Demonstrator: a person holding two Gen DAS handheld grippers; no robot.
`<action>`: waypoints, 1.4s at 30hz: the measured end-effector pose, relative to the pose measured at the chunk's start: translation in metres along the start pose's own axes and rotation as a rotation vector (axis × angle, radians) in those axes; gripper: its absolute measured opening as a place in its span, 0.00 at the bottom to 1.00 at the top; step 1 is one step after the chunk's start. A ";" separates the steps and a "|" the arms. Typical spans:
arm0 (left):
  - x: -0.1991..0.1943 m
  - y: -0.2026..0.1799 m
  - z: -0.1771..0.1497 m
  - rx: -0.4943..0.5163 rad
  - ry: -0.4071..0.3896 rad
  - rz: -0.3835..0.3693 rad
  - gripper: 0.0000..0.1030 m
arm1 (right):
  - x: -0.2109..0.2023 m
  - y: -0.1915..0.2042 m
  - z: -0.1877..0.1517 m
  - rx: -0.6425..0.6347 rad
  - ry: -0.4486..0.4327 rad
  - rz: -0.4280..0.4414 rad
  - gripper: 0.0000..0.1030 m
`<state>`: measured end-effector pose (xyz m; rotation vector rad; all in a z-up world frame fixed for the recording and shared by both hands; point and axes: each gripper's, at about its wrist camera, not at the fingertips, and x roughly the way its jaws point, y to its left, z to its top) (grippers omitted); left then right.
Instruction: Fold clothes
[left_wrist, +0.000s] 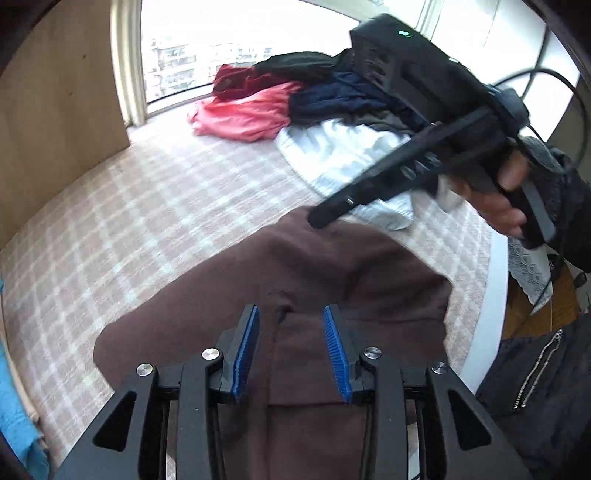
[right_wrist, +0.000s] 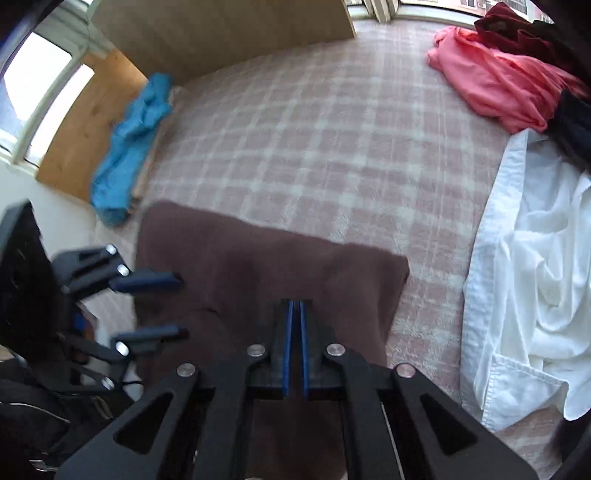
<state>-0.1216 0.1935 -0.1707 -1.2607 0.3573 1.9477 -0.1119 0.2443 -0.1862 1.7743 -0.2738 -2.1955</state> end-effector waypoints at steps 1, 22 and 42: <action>0.001 0.008 -0.010 -0.031 0.021 0.002 0.30 | 0.006 -0.007 -0.001 0.026 -0.011 0.023 0.00; -0.049 0.121 -0.078 -0.330 -0.193 -0.057 0.33 | -0.007 0.160 0.091 -0.358 0.112 -0.157 0.31; -0.017 0.140 -0.056 -0.117 -0.139 -0.134 0.34 | 0.010 0.151 0.083 -0.227 0.195 -0.019 0.31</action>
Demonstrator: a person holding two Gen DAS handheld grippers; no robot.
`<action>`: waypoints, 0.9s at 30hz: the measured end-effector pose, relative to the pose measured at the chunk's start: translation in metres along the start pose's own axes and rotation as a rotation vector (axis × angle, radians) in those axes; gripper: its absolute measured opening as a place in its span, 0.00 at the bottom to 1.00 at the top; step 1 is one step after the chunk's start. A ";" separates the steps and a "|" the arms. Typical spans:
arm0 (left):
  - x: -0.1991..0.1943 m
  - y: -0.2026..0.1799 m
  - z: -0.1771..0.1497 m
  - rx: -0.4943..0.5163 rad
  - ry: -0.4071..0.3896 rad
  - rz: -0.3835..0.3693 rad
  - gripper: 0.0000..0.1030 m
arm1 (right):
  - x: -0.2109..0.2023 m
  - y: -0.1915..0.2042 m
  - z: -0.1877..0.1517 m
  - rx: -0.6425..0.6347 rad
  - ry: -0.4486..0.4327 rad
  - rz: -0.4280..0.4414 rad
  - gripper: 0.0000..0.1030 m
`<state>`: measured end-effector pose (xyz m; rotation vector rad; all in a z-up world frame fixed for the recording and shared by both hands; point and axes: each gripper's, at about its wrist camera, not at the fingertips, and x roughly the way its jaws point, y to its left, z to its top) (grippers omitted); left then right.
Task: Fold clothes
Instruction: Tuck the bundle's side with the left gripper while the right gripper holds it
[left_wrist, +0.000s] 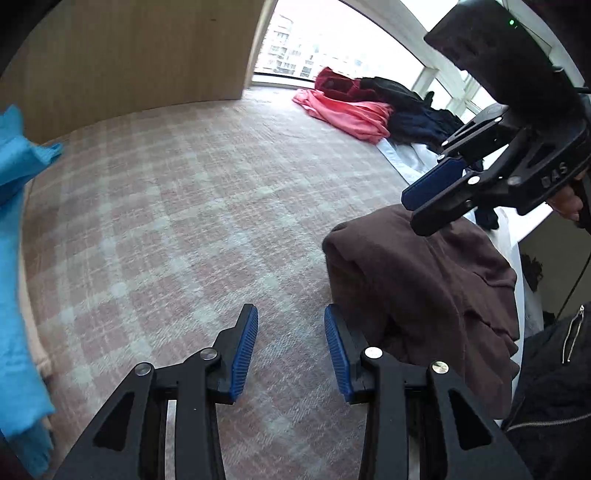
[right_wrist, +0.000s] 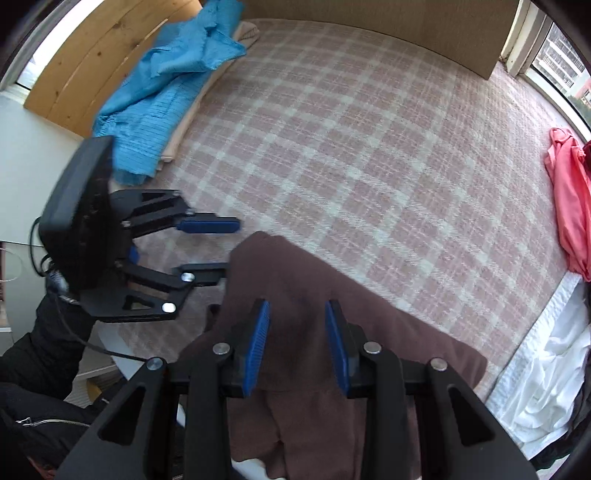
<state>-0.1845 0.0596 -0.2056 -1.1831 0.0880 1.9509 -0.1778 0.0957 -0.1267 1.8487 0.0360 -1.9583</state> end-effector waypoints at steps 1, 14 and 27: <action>0.004 -0.001 0.006 0.017 0.008 -0.026 0.34 | 0.000 0.007 -0.004 -0.005 0.000 0.024 0.31; 0.023 0.015 0.043 0.079 0.061 -0.095 0.40 | 0.056 0.016 -0.053 0.002 0.125 0.135 0.28; -0.001 0.023 0.059 0.066 0.024 -0.208 0.36 | 0.036 -0.013 -0.014 0.062 -0.055 0.026 0.28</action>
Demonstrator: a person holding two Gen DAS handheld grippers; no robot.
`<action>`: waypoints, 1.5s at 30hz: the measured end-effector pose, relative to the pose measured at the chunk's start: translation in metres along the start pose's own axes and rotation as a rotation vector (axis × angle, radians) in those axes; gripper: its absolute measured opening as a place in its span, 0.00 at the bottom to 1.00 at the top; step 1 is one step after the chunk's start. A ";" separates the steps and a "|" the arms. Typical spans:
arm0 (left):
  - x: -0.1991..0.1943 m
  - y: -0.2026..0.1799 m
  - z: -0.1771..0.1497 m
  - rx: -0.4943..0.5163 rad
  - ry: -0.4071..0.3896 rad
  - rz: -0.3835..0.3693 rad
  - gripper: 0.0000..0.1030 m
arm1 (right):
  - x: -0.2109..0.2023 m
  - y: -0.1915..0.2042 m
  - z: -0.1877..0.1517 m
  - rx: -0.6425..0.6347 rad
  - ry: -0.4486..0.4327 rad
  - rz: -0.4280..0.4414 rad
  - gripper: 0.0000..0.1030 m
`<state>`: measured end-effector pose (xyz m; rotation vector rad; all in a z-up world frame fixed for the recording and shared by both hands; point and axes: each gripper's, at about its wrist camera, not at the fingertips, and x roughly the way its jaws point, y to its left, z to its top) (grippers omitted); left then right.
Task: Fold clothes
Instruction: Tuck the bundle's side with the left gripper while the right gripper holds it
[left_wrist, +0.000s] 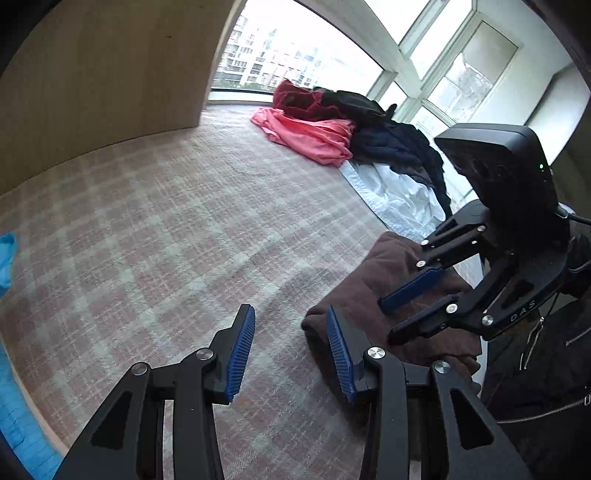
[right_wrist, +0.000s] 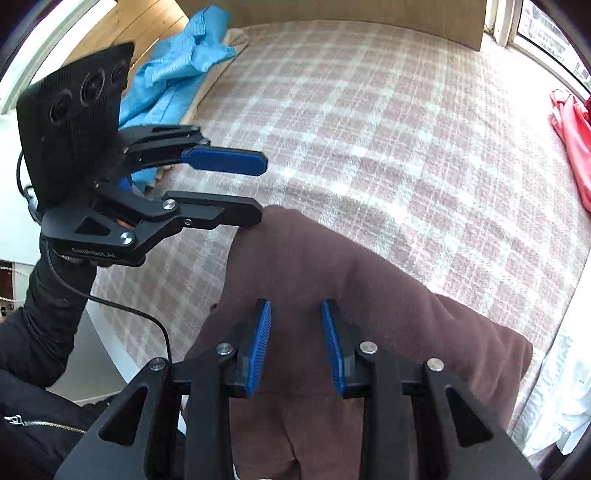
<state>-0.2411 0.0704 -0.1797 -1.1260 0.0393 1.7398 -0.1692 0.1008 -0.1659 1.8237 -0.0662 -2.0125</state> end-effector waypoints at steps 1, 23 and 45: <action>0.008 -0.001 0.001 0.009 0.019 -0.024 0.36 | -0.002 -0.001 -0.001 -0.015 0.006 -0.007 0.28; -0.005 0.017 -0.019 -0.264 0.001 0.129 0.13 | -0.042 -0.047 -0.036 0.147 -0.212 0.100 0.29; 0.005 -0.188 -0.061 0.035 0.087 0.073 0.25 | -0.076 -0.086 -0.187 0.234 -0.293 -0.029 0.29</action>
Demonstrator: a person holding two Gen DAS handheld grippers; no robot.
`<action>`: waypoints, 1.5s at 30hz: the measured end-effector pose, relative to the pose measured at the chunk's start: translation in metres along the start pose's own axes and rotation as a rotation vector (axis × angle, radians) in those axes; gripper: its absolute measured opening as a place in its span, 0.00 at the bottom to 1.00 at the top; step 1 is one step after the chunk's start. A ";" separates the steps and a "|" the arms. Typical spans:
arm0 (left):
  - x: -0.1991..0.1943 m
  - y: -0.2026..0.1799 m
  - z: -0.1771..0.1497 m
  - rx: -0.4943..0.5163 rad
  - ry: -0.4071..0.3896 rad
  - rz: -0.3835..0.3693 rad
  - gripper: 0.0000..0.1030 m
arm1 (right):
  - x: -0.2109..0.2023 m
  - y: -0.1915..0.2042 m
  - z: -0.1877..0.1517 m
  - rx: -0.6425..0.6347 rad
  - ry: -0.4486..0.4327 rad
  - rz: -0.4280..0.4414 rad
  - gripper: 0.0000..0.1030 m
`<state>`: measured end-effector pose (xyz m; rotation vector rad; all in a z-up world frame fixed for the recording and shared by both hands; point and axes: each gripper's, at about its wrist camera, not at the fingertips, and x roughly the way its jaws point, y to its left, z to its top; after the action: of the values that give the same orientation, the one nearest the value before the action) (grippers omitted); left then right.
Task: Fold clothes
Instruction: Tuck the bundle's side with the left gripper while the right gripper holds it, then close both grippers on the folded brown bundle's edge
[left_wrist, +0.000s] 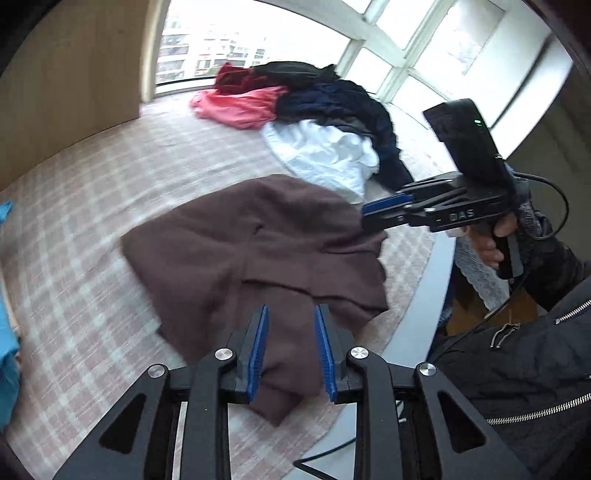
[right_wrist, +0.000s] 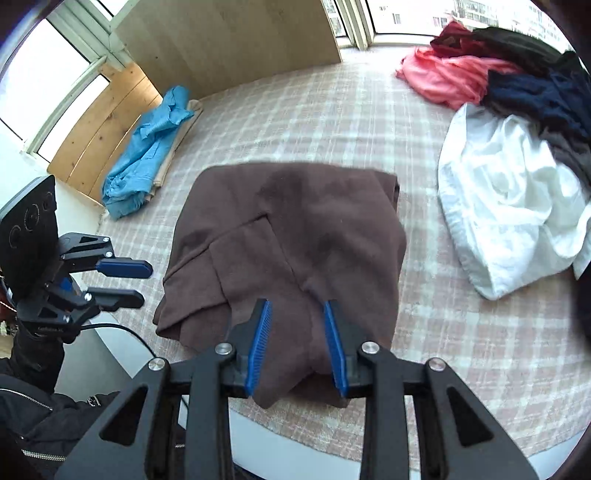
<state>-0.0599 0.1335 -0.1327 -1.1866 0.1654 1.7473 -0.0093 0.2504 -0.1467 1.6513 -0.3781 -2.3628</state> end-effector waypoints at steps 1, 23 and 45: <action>0.017 0.001 -0.005 -0.006 0.038 0.002 0.26 | 0.009 -0.005 -0.007 0.004 0.027 -0.009 0.29; 0.028 0.102 -0.015 -0.589 0.041 0.200 0.61 | 0.014 -0.091 0.023 0.290 -0.064 0.030 0.50; 0.054 0.084 -0.006 -0.504 0.106 0.287 0.83 | 0.036 -0.063 0.022 0.116 -0.023 0.049 0.68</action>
<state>-0.1237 0.1213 -0.2092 -1.6864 -0.0514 2.0472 -0.0447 0.2992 -0.1927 1.6449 -0.5637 -2.3663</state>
